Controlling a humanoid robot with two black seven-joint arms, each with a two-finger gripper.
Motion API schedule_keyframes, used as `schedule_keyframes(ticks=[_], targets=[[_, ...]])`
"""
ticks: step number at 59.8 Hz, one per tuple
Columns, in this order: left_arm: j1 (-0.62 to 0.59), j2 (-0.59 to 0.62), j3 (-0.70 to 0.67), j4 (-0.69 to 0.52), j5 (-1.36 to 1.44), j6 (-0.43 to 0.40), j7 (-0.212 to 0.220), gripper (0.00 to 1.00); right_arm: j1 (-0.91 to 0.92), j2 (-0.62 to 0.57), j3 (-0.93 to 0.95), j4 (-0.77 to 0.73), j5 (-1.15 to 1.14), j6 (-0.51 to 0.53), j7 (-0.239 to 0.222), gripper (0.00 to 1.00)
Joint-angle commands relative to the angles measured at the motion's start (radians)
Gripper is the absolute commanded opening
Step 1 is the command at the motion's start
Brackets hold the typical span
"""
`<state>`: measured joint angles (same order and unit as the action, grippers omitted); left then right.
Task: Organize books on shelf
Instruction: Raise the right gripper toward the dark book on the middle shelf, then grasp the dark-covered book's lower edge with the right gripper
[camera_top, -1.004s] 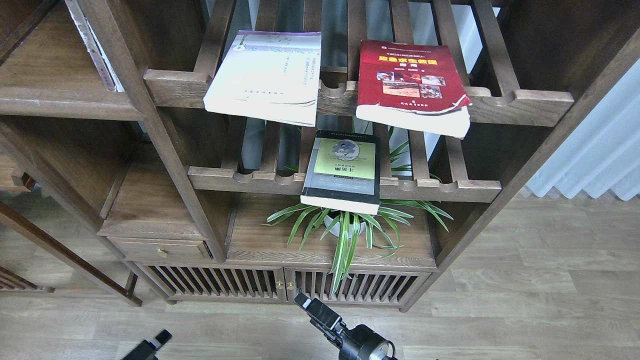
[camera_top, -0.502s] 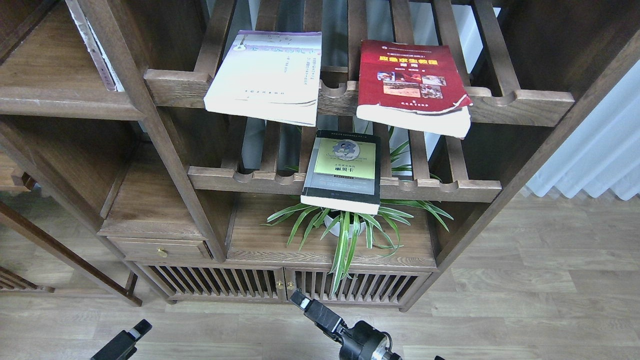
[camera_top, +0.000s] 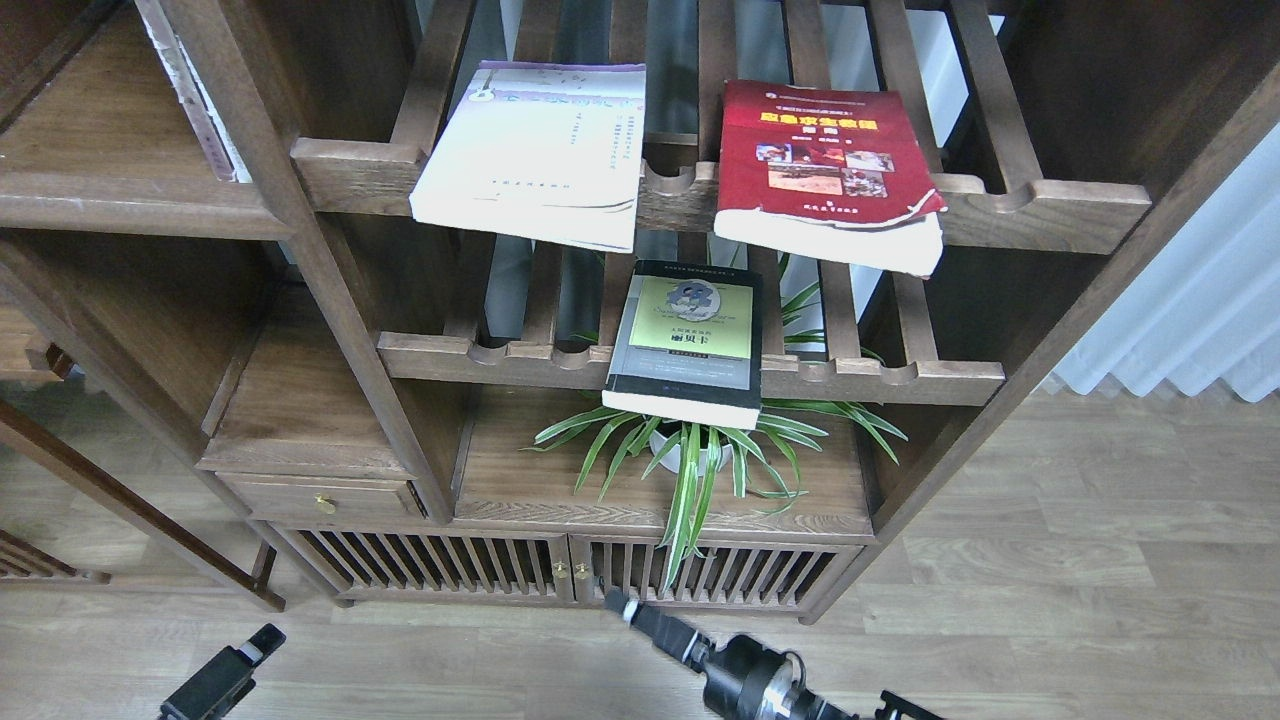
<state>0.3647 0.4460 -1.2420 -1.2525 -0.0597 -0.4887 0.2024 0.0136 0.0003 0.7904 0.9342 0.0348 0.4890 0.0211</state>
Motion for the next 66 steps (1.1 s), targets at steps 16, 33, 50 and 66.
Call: schedule_keyframes(ticks=[16,33,50,66], targets=[[0.002,-0.001,-0.051,0.019,0.0,0.0,0.0,1.0,-0.029,0.0,-0.008,0.199,0.019,0.0,-0.001,1.0],[0.0,-0.003,-0.059,0.021,0.0,0.0,-0.001,1.0,0.058,0.0,0.009,0.175,0.169,0.0,0.005,1.0],[-0.003,-0.004,-0.08,0.035,0.0,0.0,-0.001,1.0,0.123,0.0,-0.007,0.147,0.192,0.0,0.01,1.0],[-0.01,-0.006,-0.105,0.053,-0.002,0.0,-0.001,1.0,0.152,0.0,-0.007,0.144,0.284,0.0,0.122,0.99]])
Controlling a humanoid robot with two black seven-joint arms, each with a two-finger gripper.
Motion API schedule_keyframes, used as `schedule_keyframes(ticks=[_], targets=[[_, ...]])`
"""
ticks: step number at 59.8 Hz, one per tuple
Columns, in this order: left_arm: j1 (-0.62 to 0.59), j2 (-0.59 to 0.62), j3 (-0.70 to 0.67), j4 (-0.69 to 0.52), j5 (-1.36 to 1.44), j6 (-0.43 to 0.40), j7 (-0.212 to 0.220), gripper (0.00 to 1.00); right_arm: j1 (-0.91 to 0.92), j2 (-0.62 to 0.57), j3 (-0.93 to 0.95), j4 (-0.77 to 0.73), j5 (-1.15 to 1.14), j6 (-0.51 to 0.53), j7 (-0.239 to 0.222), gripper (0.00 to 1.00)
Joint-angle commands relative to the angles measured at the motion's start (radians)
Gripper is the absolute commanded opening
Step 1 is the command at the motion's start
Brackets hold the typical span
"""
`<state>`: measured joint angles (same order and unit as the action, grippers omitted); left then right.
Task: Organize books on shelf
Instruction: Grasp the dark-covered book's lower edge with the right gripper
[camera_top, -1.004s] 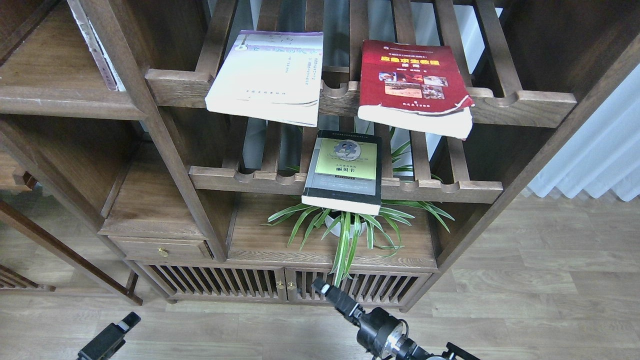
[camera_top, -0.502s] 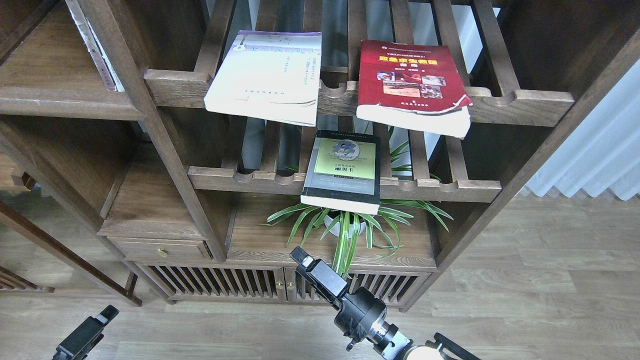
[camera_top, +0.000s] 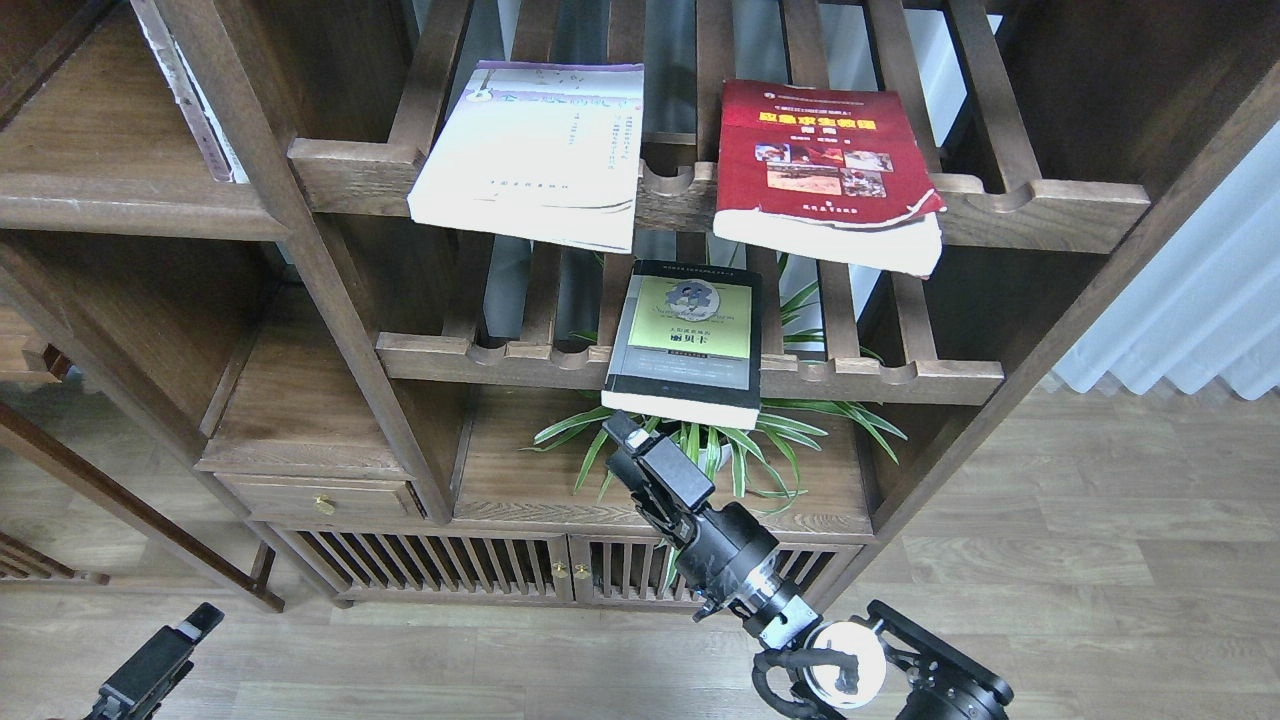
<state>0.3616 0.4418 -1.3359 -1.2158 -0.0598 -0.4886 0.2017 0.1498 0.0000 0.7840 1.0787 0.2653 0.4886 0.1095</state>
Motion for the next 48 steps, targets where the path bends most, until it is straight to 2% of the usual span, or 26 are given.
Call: schedule_keyframes(ticks=[1,8,20,29,31,41,42,43,44,45,46,47,48], targets=[[-0.009,-0.003,-0.011,0.018,-0.002,0.0,-0.001,1.0,0.019,0.0,0.0,0.0,0.055,0.0,0.035,0.99],[-0.021,-0.006,-0.011,0.027,-0.002,0.0,-0.001,1.0,0.069,0.0,0.003,-0.046,0.101,0.0,0.038,0.99],[-0.033,-0.003,-0.014,0.027,-0.002,0.0,-0.001,1.0,0.071,0.0,0.011,-0.056,0.124,-0.134,0.039,0.99],[-0.039,-0.005,-0.014,0.027,-0.002,0.0,0.001,1.0,0.083,0.0,0.014,-0.062,0.169,-0.157,0.039,0.94],[-0.039,-0.005,-0.014,0.027,-0.002,0.0,0.001,1.0,0.086,0.0,0.015,-0.062,0.173,-0.16,0.039,0.87],[-0.041,-0.005,-0.014,0.029,-0.002,0.0,0.001,1.0,0.088,0.0,0.043,-0.06,0.181,-0.16,0.039,0.67],[-0.042,-0.005,-0.014,0.029,-0.002,0.0,0.001,1.0,0.088,0.0,0.044,-0.06,0.181,-0.159,0.039,0.6],[-0.043,-0.005,-0.014,0.029,-0.002,0.0,0.001,1.0,0.088,0.0,0.046,-0.06,0.181,-0.157,0.039,0.57],[-0.043,-0.005,-0.014,0.029,0.0,0.0,-0.001,1.0,0.088,0.0,0.052,-0.06,0.183,-0.151,0.039,0.49],[-0.043,-0.005,-0.014,0.029,-0.002,0.0,0.001,1.0,0.088,0.0,0.054,-0.06,0.184,-0.15,0.039,0.46],[-0.043,-0.005,-0.016,0.029,-0.002,0.0,-0.001,1.0,0.088,0.0,0.063,-0.059,0.187,-0.148,0.039,0.37],[-0.043,-0.005,-0.016,0.029,-0.002,0.0,-0.001,1.0,0.088,0.0,0.064,-0.059,0.189,-0.148,0.039,0.34],[-0.043,-0.005,-0.017,0.029,-0.002,0.0,-0.001,1.0,0.088,0.0,0.073,-0.059,0.195,-0.148,0.042,0.27]])
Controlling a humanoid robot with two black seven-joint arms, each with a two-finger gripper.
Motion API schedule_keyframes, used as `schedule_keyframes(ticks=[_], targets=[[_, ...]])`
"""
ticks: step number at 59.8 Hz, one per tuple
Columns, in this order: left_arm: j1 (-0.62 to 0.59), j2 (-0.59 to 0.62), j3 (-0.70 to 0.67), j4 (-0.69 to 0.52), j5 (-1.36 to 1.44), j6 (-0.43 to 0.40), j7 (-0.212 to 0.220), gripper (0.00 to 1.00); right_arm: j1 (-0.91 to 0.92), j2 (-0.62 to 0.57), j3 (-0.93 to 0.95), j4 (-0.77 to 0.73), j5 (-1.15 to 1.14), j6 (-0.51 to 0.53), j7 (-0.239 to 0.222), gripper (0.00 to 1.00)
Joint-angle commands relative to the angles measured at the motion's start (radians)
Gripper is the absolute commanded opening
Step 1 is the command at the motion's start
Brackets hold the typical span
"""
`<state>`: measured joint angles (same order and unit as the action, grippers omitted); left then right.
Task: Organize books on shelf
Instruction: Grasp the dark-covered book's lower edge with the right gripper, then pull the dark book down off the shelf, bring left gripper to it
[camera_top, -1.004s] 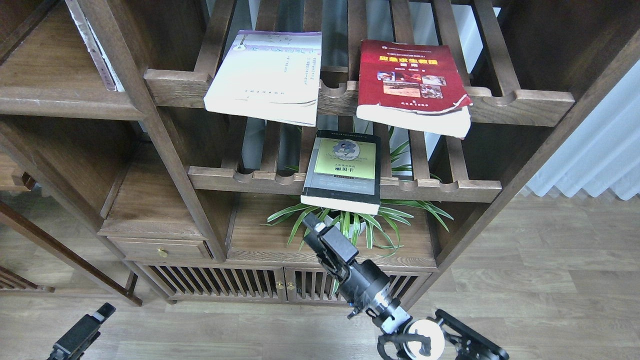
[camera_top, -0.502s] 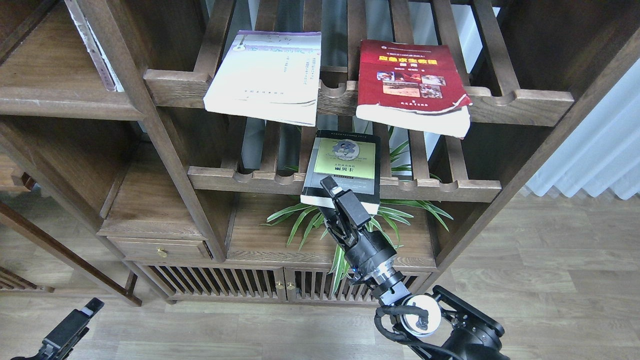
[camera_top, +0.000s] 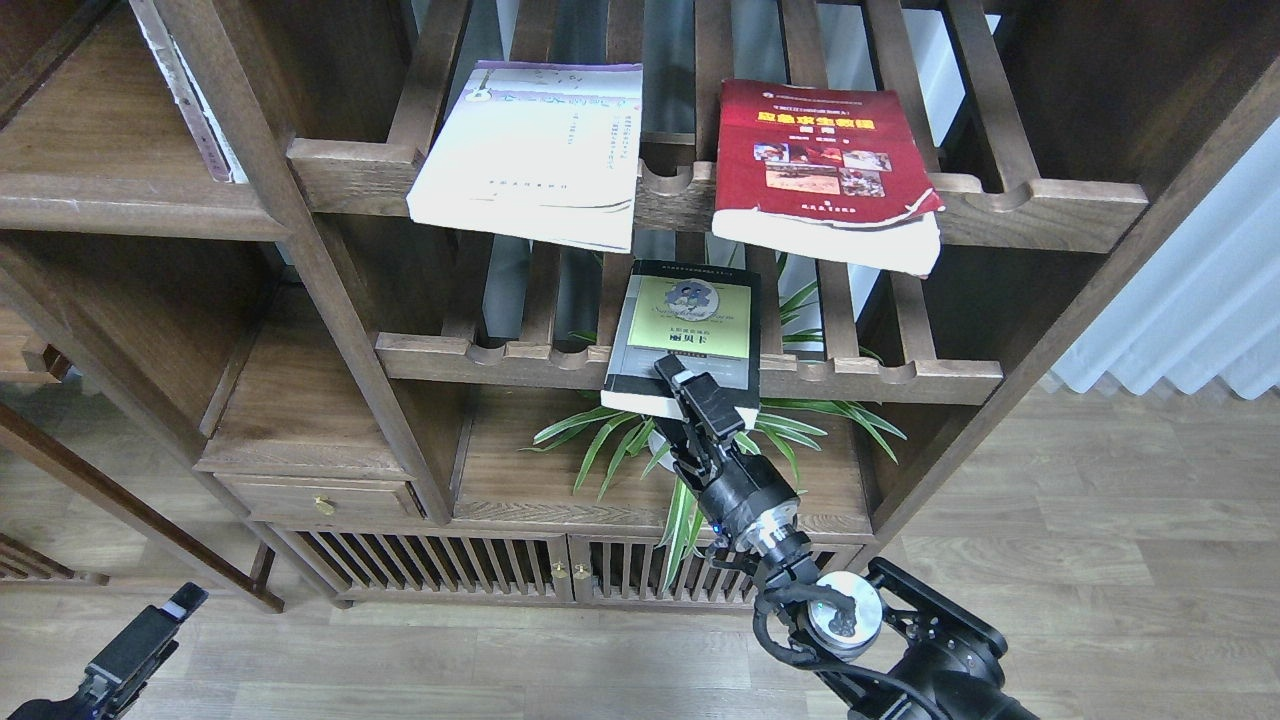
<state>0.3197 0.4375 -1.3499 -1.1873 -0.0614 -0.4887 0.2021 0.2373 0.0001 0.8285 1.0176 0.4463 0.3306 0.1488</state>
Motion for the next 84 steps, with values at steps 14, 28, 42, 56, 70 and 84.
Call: schedule_keyframes(ticks=[14,28,42,56,70,84], targets=[[-0.002,-0.008,-0.04,0.011,0.0,0.0,-0.001,1.0,-0.001,0.0,0.034,-0.002,0.02,0.01,0.018,0.05],[-0.062,-0.009,-0.023,0.116,0.002,0.0,-0.001,1.0,-0.045,0.0,0.012,0.039,0.006,0.102,-0.021,0.04],[-0.105,-0.019,0.029,0.161,0.002,0.0,0.011,1.0,-0.194,0.0,-0.042,0.095,-0.119,0.158,-0.117,0.04],[-0.102,-0.06,0.037,0.144,-0.038,0.0,-0.001,1.0,-0.306,0.0,-0.045,0.095,-0.224,0.158,-0.206,0.04],[-0.103,-0.08,0.233,0.048,-0.218,0.0,-0.026,1.0,-0.352,0.0,-0.043,0.078,-0.244,0.158,-0.276,0.05],[-0.103,-0.146,0.278,-0.021,-0.221,0.0,-0.058,1.0,-0.358,0.0,-0.083,0.078,-0.245,0.158,-0.311,0.04]])
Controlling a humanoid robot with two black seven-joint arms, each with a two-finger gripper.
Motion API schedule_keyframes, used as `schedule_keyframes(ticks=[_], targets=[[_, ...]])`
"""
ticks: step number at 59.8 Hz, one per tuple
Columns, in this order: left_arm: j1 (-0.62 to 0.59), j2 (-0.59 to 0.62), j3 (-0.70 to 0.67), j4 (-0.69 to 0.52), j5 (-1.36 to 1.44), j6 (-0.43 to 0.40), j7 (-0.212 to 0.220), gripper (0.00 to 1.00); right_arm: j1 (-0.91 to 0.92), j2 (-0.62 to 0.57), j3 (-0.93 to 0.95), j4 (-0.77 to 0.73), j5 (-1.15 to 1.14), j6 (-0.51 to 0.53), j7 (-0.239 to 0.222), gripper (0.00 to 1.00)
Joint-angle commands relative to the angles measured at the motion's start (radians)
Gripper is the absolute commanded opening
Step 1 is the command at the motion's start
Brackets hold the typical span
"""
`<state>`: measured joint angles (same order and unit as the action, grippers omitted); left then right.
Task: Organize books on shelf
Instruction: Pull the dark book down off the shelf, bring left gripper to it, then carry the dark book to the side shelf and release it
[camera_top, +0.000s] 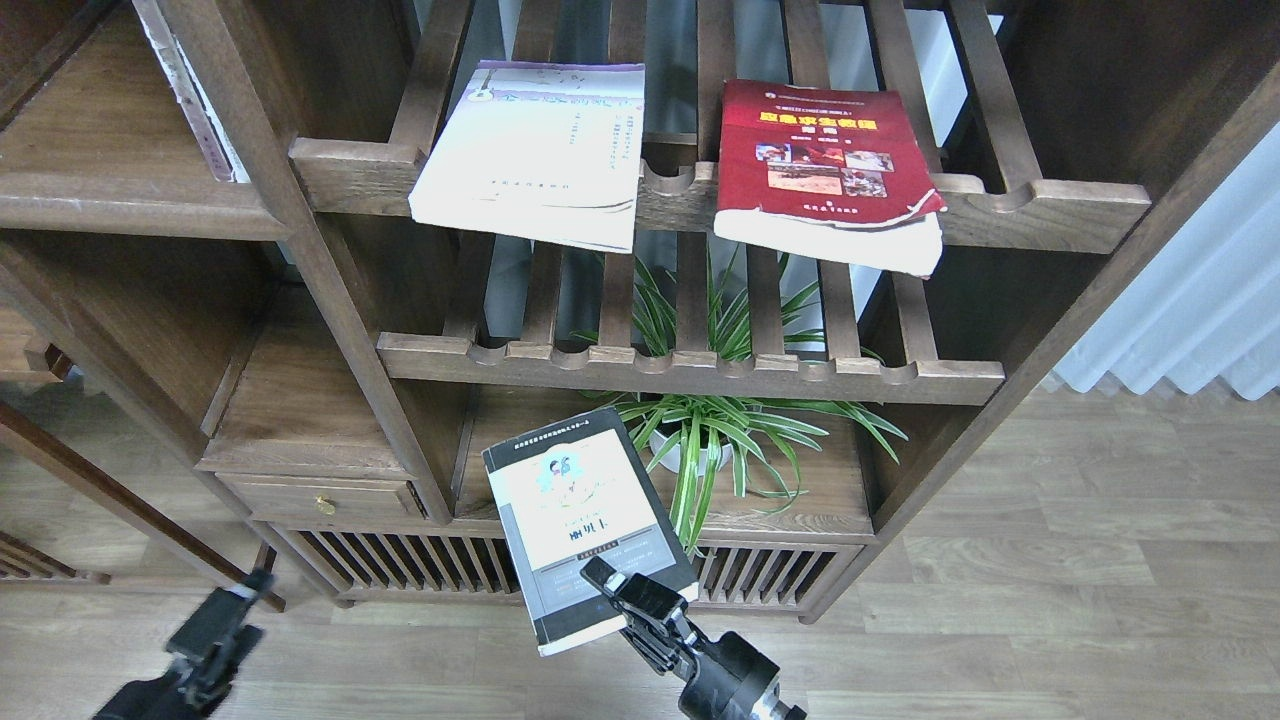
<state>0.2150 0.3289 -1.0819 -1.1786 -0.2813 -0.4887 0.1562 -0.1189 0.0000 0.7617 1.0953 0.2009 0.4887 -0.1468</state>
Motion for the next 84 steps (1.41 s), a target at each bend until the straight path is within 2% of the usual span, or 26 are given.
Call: schedule_keyframes(ticks=[1,15,28,34,36,42,49,54,56,64,68,69,70,71,74,80,81,84], targets=[[0.0,-0.044,0.01,-0.033,-0.001,0.0,-0.012,1.0,-0.002,0.0,-0.018,0.0,0.0,0.0,-0.019,0.04],[-0.009,-0.093,0.039,-0.053,0.001,0.0,-0.01,1.0,-0.004,0.0,-0.024,-0.003,-0.001,0.0,-0.04,0.05],[-0.075,-0.116,0.189,-0.043,0.004,0.0,-0.01,1.0,-0.01,0.0,-0.065,-0.002,-0.001,0.0,-0.068,0.05],[-0.085,-0.139,0.197,-0.033,0.005,0.0,-0.01,0.97,-0.013,0.0,-0.067,-0.002,-0.003,0.0,-0.082,0.05],[-0.089,-0.146,0.198,-0.024,0.005,0.0,-0.009,0.94,-0.015,0.0,-0.068,-0.002,-0.003,0.0,-0.083,0.05],[-0.095,-0.165,0.204,0.011,0.004,0.0,-0.007,0.64,-0.018,0.0,-0.076,-0.002,-0.003,0.0,-0.083,0.05],[-0.1,-0.166,0.221,0.01,0.002,0.0,-0.006,0.41,-0.019,0.0,-0.076,-0.002,-0.005,0.0,-0.083,0.05],[-0.106,-0.168,0.243,0.01,-0.002,0.0,-0.01,0.13,-0.024,0.0,-0.076,-0.003,-0.005,0.0,-0.085,0.05],[-0.106,-0.168,0.246,0.01,-0.004,0.0,-0.01,0.06,-0.025,0.0,-0.076,-0.002,-0.005,0.0,-0.085,0.05],[-0.112,-0.166,0.261,0.01,-0.002,0.0,-0.009,0.04,-0.033,0.0,-0.076,-0.002,-0.003,0.0,-0.085,0.08],[-0.115,-0.166,0.263,0.01,-0.002,0.0,-0.007,0.03,-0.034,0.0,-0.078,-0.002,-0.004,0.0,-0.083,0.26],[-0.115,-0.165,0.261,0.007,-0.004,0.0,-0.007,0.02,-0.034,0.0,-0.082,-0.002,-0.005,0.0,-0.082,0.44],[-0.115,-0.162,0.258,0.007,-0.004,0.0,-0.007,0.02,-0.034,0.0,-0.082,-0.002,-0.006,0.0,-0.082,0.51],[-0.114,-0.157,0.251,0.005,-0.004,0.0,-0.006,0.02,-0.034,0.0,-0.088,-0.003,-0.009,0.0,-0.08,0.75],[-0.109,-0.146,0.237,0.002,-0.004,0.0,0.0,0.02,-0.033,0.0,-0.094,-0.003,-0.029,0.0,-0.076,0.97],[-0.095,-0.087,0.183,-0.012,-0.004,0.0,0.005,0.02,-0.034,0.0,-0.096,-0.002,-0.038,0.0,-0.068,1.0],[-0.074,-0.052,0.125,-0.041,-0.004,0.0,0.006,0.02,-0.034,0.0,-0.101,-0.005,-0.043,0.0,-0.07,1.0],[-0.06,-0.022,0.07,-0.072,-0.004,0.0,0.006,0.02,-0.034,0.0,-0.101,-0.011,-0.044,0.0,-0.07,1.0]])
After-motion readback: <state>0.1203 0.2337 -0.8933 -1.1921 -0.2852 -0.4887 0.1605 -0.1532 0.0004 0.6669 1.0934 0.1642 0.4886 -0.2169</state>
